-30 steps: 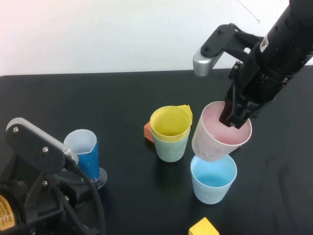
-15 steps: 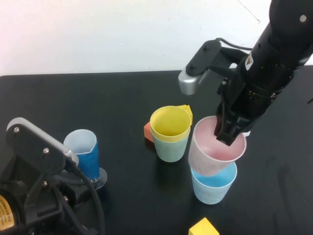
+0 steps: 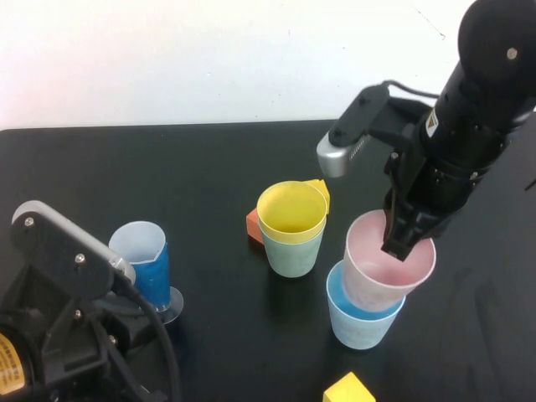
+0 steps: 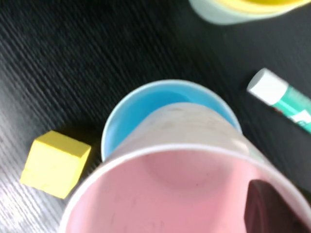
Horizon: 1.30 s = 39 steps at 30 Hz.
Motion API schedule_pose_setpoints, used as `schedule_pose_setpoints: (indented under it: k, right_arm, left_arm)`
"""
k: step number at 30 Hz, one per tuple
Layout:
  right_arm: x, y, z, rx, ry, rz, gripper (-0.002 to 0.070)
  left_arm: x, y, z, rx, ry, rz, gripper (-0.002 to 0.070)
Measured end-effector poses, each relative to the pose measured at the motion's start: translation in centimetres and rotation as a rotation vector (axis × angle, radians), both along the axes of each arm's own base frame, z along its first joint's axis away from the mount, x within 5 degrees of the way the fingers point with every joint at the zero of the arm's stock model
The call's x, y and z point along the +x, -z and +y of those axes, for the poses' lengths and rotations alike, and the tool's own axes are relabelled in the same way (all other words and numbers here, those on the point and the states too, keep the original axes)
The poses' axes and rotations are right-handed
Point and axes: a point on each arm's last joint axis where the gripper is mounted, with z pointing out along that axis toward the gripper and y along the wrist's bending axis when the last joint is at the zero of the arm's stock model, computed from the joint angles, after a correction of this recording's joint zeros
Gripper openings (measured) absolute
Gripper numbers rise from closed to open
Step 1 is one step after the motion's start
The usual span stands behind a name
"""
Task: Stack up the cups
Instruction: Place the pink cup on the blue cup, then pick up the blue cup, then place the blue cup on the yellow cup
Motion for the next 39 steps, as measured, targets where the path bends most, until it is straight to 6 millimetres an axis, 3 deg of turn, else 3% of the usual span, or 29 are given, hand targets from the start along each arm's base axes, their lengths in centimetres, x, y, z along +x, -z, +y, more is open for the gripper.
schedule_pose_setpoints:
  k: [4, 10, 15, 20, 23, 25, 26, 29, 35, 39]
  right_arm:
    - [-0.1, 0.4, -0.1, -0.007, 0.002, 0.012, 0.0095]
    - [0.0, 0.5, 0.0, -0.009, 0.003, 0.015, 0.034]
    - [0.8, 2.5, 0.5, -0.037, 0.004, 0.059, 0.0391]
    - [2.0, 6.1, 1.3, -0.088, -0.007, 0.133, 0.0365]
    - [2.4, 7.6, 1.7, -0.098, -0.036, 0.168, 0.0226]
    - [2.4, 7.6, 1.8, -0.094, -0.042, 0.168, 0.0102]
    - [2.5, 7.5, 1.8, -0.09, -0.043, 0.164, 0.0072]
    - [2.8, 5.3, 2.0, -0.052, -0.048, 0.101, 0.0039]
    - [2.9, -3.3, 2.2, 0.097, -0.05, -0.128, 0.0036]
    - [3.2, -6.3, 2.4, 0.16, -0.056, -0.218, 0.0036]
  left_arm:
    - [0.0, 0.0, 0.0, 0.0, 0.0, 0.0, -0.0002]
    - [0.0, 0.0, 0.0, 0.0, 0.0, 0.0, -0.0002]
    - [0.0, 0.0, 0.0, 0.003, 0.003, -0.002, -0.0002]
    - [0.0, 0.0, 0.0, 0.003, 0.003, -0.002, -0.0001]
    - [0.0, 0.1, 0.0, 0.009, 0.003, 0.005, -0.0002]
    - [-0.1, 0.2, 0.1, 0.019, 0.002, 0.02, -0.0002]
    - [-0.2, 0.2, 0.1, 0.024, 0.002, 0.026, -0.0002]
    - [-0.3, 0.4, 0.2, 0.039, 0.001, 0.048, -0.0002]
    - [-0.4, 0.5, 0.3, 0.048, 0.0, 0.059, -0.0002]
    - [-0.4, 0.5, 0.3, 0.048, 0.0, 0.059, -0.0002]
